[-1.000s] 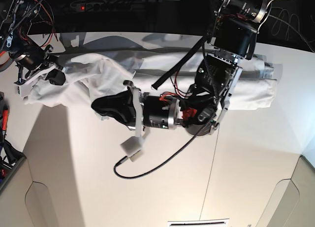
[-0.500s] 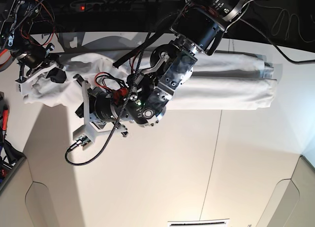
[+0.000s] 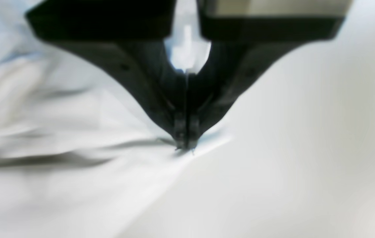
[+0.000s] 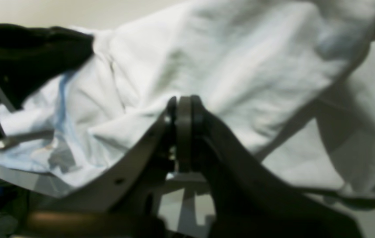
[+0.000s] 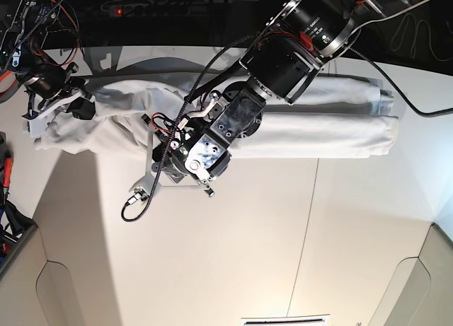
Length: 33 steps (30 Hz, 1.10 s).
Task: Layout the t-shirt on the table in an organized manner, then fold the t-shirt properly
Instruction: 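Press the folded strip's middle with the left gripper, then withdraw it, then grasp the strip's end with the left gripper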
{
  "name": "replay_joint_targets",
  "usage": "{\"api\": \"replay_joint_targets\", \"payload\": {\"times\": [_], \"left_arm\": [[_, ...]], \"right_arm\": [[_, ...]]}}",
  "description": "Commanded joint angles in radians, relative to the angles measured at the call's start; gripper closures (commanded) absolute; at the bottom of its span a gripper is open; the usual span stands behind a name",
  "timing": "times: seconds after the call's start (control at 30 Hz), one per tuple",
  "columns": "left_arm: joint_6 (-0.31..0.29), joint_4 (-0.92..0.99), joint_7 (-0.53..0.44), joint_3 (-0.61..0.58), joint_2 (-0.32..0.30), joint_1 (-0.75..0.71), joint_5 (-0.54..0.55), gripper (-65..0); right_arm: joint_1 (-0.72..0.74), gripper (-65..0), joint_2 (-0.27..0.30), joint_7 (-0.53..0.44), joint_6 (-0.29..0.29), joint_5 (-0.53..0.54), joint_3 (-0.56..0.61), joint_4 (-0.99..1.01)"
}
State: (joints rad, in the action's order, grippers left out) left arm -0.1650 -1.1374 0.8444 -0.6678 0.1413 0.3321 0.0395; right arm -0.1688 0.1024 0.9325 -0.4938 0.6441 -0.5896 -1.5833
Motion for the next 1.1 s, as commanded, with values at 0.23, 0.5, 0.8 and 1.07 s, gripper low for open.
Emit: {"api": "replay_joint_targets", "payload": {"times": [0.23,0.5,0.8,1.07], "left_arm": [[0.042,-0.069,0.011,0.008,-0.064,0.025,0.005,0.0],[0.042,-0.236,0.051,0.025,-0.192,0.025,0.005,0.0],[-0.051,-0.431,0.041,0.459,-0.445,-0.037,0.245,0.0],[-0.328,-0.43,0.087,1.069,-0.608,-0.216,0.68,0.0]], "right_arm": [[0.008,0.0,0.011,-0.02,-0.002,0.006,-0.004,-0.013],[0.008,0.0,0.011,-0.019,-0.003,0.007,-0.004,-0.013],[0.008,0.0,0.011,-0.02,-0.003,0.011,-0.004,-0.013],[0.008,0.0,0.011,-0.019,-0.004,0.01,-0.004,-0.013]]}}
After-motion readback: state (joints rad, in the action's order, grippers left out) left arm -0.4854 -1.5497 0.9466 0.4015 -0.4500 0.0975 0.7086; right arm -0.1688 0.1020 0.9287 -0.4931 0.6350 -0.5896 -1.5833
